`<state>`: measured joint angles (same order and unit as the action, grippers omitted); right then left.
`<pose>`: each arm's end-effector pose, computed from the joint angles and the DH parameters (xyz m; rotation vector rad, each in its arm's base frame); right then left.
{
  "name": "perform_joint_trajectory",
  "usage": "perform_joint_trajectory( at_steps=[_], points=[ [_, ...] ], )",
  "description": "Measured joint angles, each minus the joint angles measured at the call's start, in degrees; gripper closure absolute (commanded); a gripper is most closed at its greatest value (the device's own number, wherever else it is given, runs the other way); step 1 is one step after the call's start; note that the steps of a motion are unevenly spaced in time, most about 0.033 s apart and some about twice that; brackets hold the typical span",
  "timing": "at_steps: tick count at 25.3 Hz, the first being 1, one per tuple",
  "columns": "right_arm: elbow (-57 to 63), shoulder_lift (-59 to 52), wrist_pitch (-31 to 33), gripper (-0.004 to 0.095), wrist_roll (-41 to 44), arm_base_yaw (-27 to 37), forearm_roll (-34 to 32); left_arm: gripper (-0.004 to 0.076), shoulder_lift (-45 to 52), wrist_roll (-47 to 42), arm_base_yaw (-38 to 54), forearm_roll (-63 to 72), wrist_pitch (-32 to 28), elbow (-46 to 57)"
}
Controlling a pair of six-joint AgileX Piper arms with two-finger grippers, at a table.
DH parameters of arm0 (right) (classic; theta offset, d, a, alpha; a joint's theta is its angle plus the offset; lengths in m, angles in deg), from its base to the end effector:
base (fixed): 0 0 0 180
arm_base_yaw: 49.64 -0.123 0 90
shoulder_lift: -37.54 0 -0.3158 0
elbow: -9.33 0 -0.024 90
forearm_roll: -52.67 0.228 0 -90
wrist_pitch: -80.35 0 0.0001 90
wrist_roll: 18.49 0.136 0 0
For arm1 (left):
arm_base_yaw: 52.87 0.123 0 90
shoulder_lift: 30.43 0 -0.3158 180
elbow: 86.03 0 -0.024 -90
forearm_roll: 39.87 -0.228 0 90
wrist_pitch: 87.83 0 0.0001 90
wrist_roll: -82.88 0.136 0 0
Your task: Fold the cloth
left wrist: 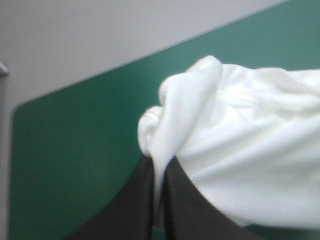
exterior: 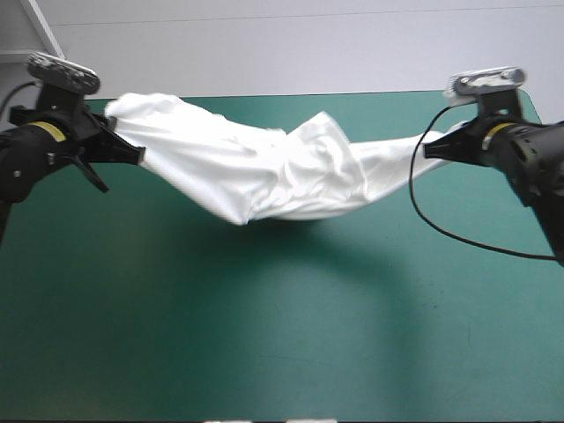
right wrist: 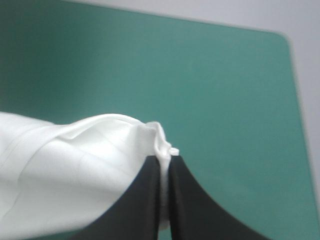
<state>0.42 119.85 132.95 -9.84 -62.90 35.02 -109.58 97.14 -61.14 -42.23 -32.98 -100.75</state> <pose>0.2780 0.0318 0.4490 -0.1546 2.1540 -0.1542 0.2524 -0.0321 0.4867 0.4110 2.0421 0.1132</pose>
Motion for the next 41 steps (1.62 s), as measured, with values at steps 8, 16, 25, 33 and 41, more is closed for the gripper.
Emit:
perform_joint_trajectory(
  at_steps=[8,16,25,33,41],
  points=[
    [-13.0,-12.8,13.3,0.0922,2.4,0.0,-16.2,0.0734,4.1,-7.0,-0.1,-20.2,12.1,-14.8],
    [-18.3,-18.7,14.7,0.0922,0.8,0.0,-17.2,0.0734,10.1,-5.8,-0.1,-14.0,15.7,-15.7],
    [-16.1,-9.4,13.5,0.0922,-1.9,0.0,-7.6,0.0734,2.1,-5.2,-0.1,-9.8,11.3,-8.0],
    [-13.6,8.4,2.1,0.0922,0.9,0.0,-9.4,0.0734,-12.1,-6.1,-0.1,-6.3,-4.0,-0.3],
    [-13.6,27.7,-9.5,0.0922,9.2,0.0,-18.2,0.0733,-28.1,-8.4,-0.1,-6.8,-22.1,-0.2]
  ],
)
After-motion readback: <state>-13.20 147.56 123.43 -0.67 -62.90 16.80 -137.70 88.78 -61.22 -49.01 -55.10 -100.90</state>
